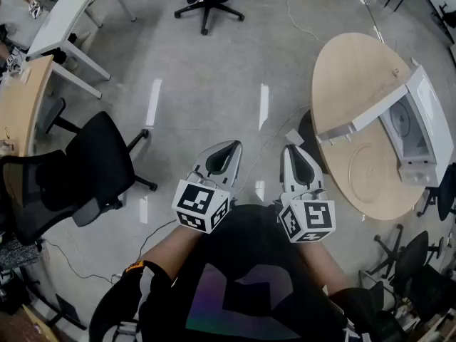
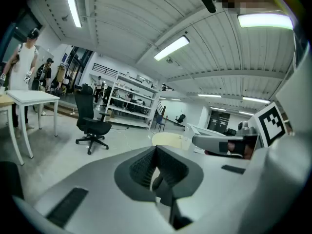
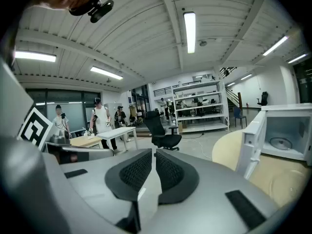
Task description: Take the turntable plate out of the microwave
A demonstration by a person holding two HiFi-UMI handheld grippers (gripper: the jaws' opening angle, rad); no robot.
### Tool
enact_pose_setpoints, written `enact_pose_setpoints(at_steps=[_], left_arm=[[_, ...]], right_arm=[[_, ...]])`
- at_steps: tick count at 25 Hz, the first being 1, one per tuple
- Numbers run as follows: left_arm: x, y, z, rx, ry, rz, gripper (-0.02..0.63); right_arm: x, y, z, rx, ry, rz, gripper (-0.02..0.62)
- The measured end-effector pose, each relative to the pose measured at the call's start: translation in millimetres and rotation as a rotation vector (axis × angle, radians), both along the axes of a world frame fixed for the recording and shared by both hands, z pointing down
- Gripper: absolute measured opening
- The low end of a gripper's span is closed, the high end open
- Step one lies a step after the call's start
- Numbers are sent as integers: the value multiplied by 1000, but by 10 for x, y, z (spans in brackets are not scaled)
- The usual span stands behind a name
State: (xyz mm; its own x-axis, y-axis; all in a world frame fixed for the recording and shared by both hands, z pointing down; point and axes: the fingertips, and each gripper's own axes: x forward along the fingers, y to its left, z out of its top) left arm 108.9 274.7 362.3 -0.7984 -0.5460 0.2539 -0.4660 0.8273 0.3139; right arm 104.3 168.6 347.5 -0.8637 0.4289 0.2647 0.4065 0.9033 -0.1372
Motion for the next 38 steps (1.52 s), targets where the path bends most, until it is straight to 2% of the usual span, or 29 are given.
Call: enact_pose_setpoints(at_steps=[10,18,23,26,31,38], left_arm=[[75,1056,-89,19,-18,-147,46],[149,1627,-81,23,-30,-307,46],[-38,1861,-22,6,-12,-379,46],[-319,2001,-57,-11,-9,-387,46],[-1119,2220,-162,-36,-2,-357,46],[-2435,2019,-211,-95,-8,-222,46]], right_arm=[[-141,1062,-212,17,-56,-145,42],[-297,1659,-167,21,-72,-271,43],[-550,2000,-116,8,-75,-350,43],[-858,2174,-112,-2,-72,-357,43],[-1655,2375,-153,-5,-63,-319,43],[-2867,2089,-105,-34,-61,-170,41]])
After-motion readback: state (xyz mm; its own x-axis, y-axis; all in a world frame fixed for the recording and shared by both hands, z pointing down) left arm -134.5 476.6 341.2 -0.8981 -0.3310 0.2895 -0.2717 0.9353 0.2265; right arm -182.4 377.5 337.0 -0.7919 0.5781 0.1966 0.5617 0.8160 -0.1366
